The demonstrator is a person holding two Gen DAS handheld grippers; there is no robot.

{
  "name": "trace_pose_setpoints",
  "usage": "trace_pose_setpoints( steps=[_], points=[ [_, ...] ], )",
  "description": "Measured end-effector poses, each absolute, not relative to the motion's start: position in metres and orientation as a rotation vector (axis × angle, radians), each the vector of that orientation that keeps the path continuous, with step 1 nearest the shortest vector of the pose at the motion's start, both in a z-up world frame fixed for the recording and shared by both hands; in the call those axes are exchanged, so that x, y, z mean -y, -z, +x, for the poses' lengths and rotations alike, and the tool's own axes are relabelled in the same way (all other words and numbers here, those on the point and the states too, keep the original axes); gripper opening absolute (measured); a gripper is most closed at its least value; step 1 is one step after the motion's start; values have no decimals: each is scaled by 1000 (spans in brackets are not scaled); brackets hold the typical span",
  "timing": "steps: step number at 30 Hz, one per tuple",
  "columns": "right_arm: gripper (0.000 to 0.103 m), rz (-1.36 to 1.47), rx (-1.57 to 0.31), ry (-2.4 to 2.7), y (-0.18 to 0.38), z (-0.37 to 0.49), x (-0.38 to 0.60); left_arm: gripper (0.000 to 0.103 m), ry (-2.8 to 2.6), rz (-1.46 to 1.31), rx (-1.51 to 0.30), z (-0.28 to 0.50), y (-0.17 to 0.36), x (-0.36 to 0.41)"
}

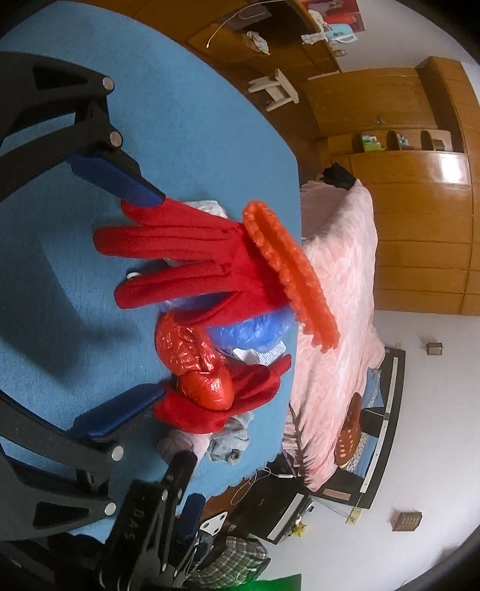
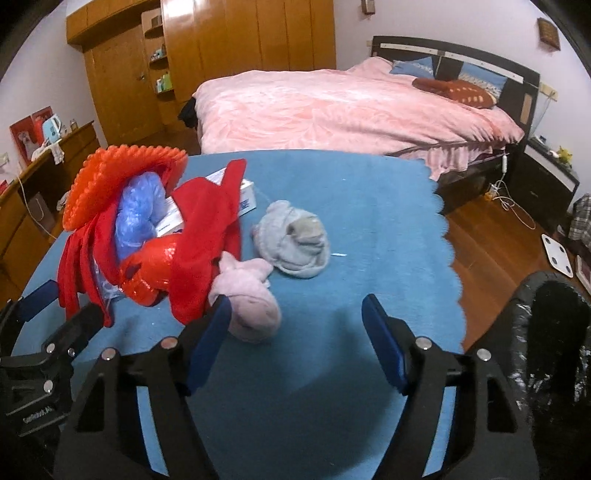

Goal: Collect trash
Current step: 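Return both tools to the table and grasp the pink sock with the right tool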

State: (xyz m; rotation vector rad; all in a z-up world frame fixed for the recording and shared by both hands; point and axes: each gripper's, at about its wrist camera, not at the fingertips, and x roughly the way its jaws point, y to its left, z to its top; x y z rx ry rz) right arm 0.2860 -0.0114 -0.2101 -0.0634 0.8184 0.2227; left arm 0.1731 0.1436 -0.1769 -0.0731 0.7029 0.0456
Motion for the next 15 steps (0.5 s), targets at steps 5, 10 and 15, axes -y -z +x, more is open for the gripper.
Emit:
trace_pose_setpoints(
  steps=[5,10,15],
  points=[
    [67,-102,-829,-257,214,289,-2,94,-44,-85,-712,174,179,-146],
    [44,-89,-860,-324,220,289,-8,94,-44,-104,-717,174,180,-147],
    [33,-73,-873,-368,218,283,-7,92,-38,-94,-714,173,179,-143]
  ],
)
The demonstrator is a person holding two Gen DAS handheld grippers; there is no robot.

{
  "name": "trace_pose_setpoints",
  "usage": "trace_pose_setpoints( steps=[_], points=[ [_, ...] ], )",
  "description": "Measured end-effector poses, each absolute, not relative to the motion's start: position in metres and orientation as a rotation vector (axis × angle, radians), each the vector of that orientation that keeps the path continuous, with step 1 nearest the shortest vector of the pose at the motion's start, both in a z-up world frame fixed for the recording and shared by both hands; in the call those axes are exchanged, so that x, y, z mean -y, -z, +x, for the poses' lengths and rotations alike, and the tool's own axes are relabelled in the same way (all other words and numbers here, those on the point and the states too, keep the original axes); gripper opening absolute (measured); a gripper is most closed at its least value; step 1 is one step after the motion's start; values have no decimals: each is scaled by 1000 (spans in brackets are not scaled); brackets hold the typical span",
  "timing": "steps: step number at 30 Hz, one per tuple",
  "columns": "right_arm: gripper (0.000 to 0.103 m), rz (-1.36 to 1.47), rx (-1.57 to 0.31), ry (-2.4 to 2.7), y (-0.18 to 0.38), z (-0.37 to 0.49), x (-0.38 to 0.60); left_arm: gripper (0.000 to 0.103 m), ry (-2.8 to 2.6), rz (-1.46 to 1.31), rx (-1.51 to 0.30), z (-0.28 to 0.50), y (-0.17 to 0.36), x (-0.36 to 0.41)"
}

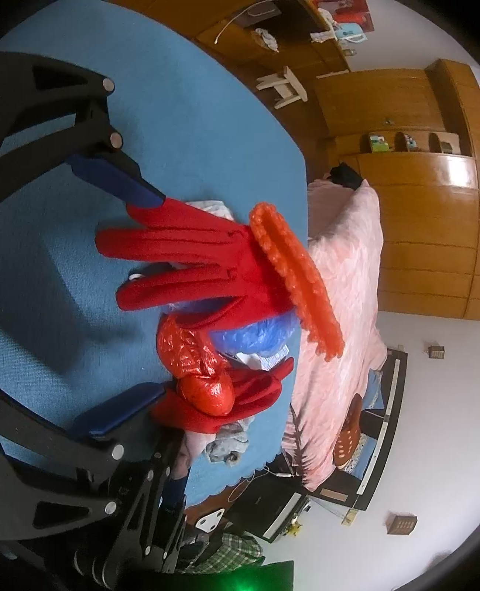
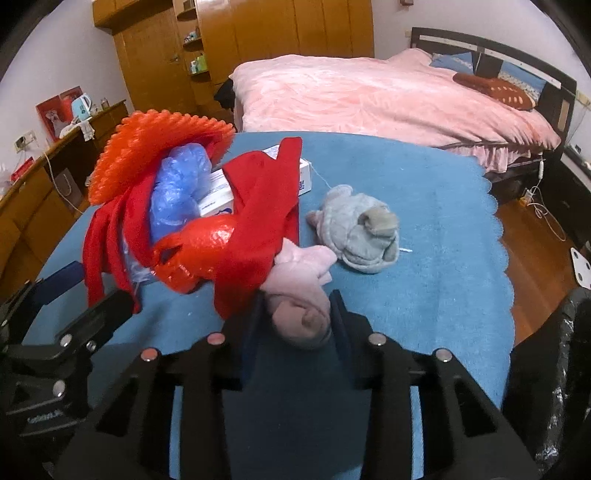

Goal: Collect trash
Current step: 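Return both tools to the table and grasp the pink sock with the right tool, then grasp the red plastic bag with the left tool while the right tool holds the pink sock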

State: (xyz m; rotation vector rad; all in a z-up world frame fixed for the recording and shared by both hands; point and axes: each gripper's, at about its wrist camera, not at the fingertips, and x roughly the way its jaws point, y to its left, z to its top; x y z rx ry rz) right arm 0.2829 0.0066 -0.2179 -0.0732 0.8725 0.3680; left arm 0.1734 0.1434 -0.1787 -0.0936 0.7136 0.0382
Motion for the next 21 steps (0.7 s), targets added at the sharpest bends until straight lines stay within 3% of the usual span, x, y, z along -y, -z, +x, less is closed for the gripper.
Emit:
trace_pose_setpoints(
  steps=[7,15,21],
  points=[
    [33,-51,-847,-311,204,267,19,83,7,-37,-671,167,171,-125],
    [33,-28,-855,-215,211,269,52,61,113,-9,-651,173,167,-92],
    [34,-19,-855,-207,216,270,56,53,114,12,-689,193,173,-84]
  ],
)
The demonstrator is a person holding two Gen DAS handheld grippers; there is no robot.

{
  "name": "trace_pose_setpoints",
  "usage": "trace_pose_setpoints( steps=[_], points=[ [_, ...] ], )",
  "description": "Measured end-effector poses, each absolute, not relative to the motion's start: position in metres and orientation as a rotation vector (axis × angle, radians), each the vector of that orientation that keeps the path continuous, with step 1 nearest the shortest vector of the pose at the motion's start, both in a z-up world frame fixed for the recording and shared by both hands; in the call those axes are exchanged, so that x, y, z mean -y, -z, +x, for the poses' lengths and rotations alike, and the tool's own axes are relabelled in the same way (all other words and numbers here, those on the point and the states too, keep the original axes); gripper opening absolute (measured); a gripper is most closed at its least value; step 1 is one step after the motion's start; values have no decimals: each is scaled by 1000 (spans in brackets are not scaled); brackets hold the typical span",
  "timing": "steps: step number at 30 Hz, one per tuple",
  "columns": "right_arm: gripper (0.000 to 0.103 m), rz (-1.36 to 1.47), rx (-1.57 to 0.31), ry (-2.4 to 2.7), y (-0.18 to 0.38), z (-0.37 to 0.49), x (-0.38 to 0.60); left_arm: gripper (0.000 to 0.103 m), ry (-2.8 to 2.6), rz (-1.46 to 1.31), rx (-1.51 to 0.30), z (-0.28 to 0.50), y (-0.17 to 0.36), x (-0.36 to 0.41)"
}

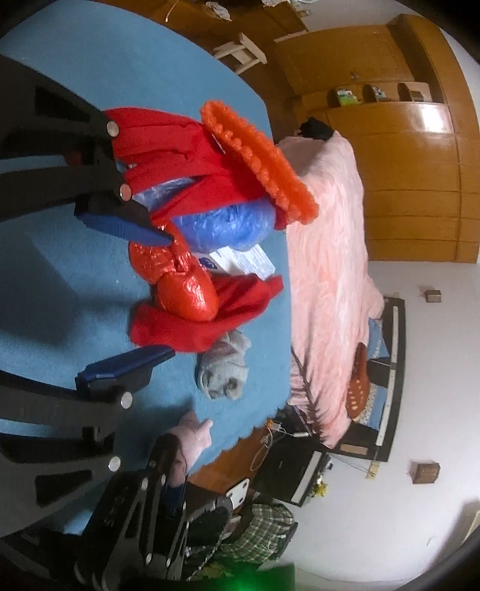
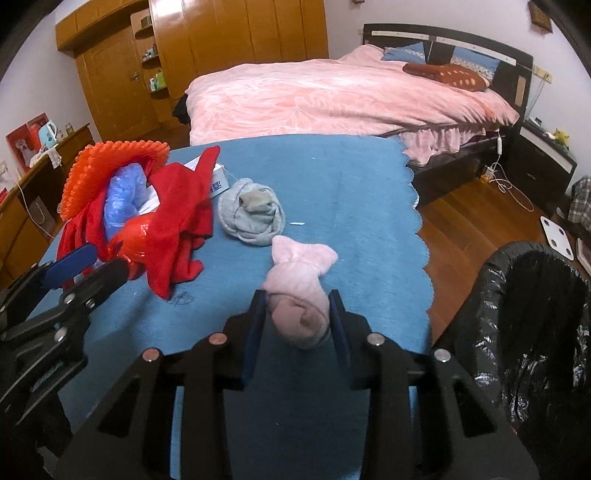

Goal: Collect trash
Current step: 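Grasp the red plastic bag with the left tool while the right tool holds the pink sock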

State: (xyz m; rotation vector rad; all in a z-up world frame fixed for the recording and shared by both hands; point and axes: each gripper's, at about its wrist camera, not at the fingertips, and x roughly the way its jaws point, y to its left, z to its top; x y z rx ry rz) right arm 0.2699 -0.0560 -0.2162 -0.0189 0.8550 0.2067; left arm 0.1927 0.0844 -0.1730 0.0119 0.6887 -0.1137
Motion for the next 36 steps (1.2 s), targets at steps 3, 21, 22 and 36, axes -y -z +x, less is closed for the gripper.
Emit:
trace_pose_setpoints(
  steps=[3,21,22,36],
  points=[
    [34,-21,-859,-208,218,270,56,53,82,-11,-727,199,178,-92],
    [34,-24,-864,-201,219,261,51,7,113,-56,-814,197,190,-104],
    [34,-21,-864,-200,219,260,52,7,117,-59,-818,193,190,-104],
    [34,-5,-867,-199,217,257,56,64,88,-24,-775,193,176,-98]
  ],
)
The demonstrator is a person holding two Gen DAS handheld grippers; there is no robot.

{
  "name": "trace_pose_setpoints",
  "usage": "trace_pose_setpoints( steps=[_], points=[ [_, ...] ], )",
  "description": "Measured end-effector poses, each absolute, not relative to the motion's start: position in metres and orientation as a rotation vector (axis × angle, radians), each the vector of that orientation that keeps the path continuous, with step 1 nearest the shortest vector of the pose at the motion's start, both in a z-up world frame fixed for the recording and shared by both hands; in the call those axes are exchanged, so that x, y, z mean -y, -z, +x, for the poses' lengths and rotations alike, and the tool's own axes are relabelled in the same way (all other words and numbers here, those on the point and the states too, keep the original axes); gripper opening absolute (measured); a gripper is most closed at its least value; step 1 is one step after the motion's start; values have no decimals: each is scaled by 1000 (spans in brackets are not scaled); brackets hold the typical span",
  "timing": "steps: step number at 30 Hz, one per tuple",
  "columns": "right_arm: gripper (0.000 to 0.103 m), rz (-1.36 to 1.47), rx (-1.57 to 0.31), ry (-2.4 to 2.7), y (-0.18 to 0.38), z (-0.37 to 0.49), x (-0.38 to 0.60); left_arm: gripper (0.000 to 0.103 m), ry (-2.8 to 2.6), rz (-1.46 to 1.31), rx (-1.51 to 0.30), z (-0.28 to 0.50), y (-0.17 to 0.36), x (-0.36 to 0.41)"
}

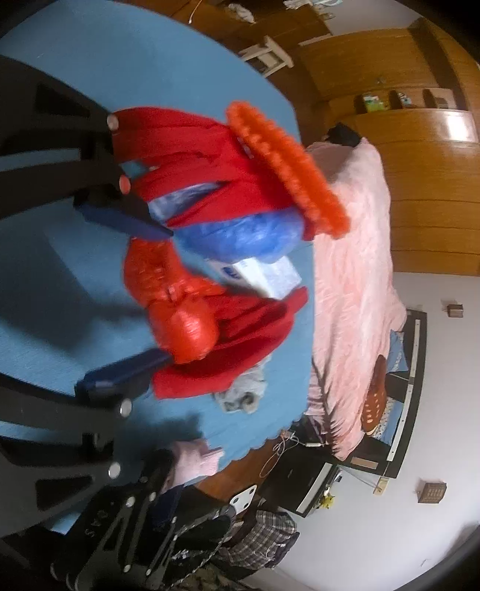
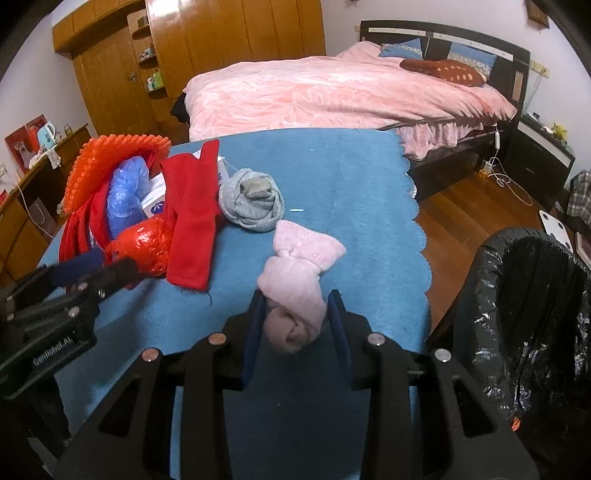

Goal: Collect trash
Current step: 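Grasp the red plastic bag with the left tool while the right tool holds the pink sock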

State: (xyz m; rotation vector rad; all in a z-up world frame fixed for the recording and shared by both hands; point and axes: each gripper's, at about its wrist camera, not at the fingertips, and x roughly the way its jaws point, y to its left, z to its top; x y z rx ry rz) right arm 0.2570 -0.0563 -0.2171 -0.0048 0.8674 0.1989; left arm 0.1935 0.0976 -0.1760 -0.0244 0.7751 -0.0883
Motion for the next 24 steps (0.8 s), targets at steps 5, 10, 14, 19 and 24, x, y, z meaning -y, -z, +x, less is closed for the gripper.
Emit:
trace_pose_setpoints(
  steps=[5,10,14,19,24],
  points=[
    [34,-4,-870,-201,216,257,57,64,119,-34,-815,209,185,-96],
    [34,-5,-864,-207,212,256,57,35,145,-17,-839,210,192,-87],
    [34,2,-858,-207,209,254,57,21,149,-8,-819,204,189,-85],
    [32,16,-839,-213,201,248,58,14,146,-36,-793,190,182,-86],
    [18,17,-835,-234,193,245,59,12,138,-52,-767,174,173,-88]
  ],
)
